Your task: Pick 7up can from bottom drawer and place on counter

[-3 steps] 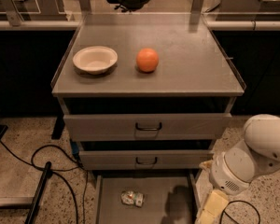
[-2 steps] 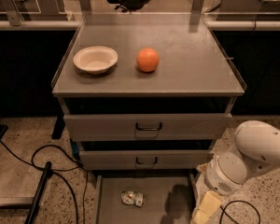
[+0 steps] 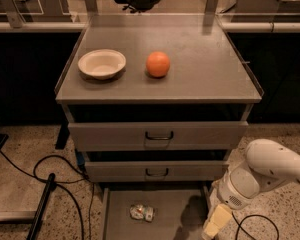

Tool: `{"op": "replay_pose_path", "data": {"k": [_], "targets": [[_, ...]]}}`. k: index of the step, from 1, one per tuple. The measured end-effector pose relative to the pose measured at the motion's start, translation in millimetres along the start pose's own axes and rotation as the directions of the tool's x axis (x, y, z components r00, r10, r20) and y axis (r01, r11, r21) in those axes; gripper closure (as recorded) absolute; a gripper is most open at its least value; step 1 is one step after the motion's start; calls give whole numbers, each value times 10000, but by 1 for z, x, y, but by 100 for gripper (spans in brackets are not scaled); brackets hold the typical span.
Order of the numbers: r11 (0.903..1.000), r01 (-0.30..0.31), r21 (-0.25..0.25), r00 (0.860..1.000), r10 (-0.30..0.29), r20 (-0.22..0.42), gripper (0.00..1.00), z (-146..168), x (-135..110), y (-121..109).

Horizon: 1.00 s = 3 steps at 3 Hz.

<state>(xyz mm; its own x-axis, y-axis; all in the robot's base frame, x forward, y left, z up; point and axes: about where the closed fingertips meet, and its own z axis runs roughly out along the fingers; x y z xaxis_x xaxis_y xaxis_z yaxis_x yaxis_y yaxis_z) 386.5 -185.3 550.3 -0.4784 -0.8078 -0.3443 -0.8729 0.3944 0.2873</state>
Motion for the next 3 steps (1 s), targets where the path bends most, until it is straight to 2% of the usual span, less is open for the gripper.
{"op": "replay_pose_path", "data": {"k": [1,2,3], "targets": [[9997,-172,162,9996,168,242,0,23,-7,-6],[9958,-699,598,9919,630,1107,0,51,-16,-26],[9928,-880,812,9827,732,1702,0,68,-24,-38]]}}
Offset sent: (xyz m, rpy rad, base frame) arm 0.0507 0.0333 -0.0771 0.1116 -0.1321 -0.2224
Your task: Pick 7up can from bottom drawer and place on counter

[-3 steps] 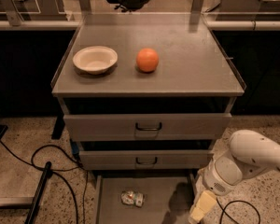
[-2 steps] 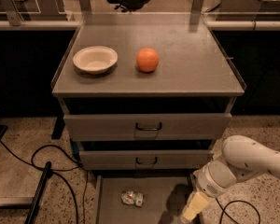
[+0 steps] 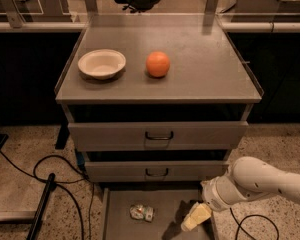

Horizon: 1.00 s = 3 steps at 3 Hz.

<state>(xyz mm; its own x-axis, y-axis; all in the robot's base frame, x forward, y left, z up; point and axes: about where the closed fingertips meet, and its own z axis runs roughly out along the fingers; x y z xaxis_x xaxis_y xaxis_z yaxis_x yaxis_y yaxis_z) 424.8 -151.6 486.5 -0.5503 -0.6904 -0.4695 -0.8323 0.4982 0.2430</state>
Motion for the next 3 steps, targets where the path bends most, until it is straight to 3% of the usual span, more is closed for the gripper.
{"op": "replay_pose_path", "data": {"k": [1,2,3], "targets": [[10000,0,-1,10000,0,0,0,0,0,0],[9998,-141,-155,9996,145,244,0,29,0,3],[9993,-326,-192,9959,341,834,0,88,0,-1]]}}
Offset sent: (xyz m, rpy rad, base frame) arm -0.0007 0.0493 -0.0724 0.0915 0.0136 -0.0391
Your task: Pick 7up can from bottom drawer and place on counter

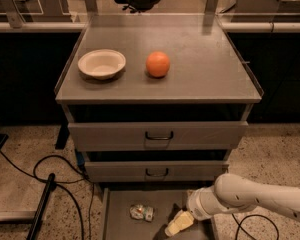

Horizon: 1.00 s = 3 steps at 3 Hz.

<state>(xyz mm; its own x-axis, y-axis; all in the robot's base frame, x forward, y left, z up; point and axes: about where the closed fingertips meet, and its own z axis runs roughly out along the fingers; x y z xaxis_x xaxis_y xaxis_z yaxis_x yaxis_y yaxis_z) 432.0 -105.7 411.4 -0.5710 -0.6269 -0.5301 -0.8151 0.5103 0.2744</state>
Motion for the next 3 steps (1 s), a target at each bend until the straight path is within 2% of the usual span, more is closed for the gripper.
{"op": "replay_pose_path", "data": {"k": [1,2,3], "targets": [[10000,0,0,10000,0,0,0,0,0,0],[9996,-144,262,9999,143,25,0,18,6,-7],[9950,-526,848,9983,504,278,0,55,22,-35]]}}
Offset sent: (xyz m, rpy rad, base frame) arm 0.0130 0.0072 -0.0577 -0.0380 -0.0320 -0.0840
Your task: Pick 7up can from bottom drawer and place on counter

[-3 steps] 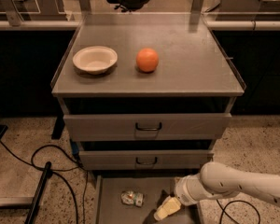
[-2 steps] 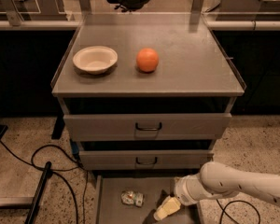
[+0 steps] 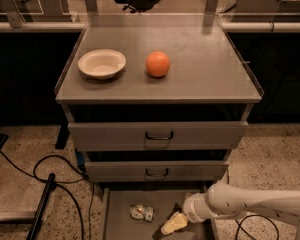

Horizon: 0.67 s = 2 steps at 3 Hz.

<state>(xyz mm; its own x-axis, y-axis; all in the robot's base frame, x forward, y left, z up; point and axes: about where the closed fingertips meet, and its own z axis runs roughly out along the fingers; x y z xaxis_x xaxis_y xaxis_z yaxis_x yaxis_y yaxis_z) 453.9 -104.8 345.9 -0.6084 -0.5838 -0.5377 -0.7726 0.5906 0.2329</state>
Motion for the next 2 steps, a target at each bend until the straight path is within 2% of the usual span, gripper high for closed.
{"op": "replay_pose_path", "data": {"k": [1,2], "targets": [[9999,140,-100,9998,-138,124,0,2,1,0],[9987,406,-306,9960,-381,806,0,19,6,-7]]}}
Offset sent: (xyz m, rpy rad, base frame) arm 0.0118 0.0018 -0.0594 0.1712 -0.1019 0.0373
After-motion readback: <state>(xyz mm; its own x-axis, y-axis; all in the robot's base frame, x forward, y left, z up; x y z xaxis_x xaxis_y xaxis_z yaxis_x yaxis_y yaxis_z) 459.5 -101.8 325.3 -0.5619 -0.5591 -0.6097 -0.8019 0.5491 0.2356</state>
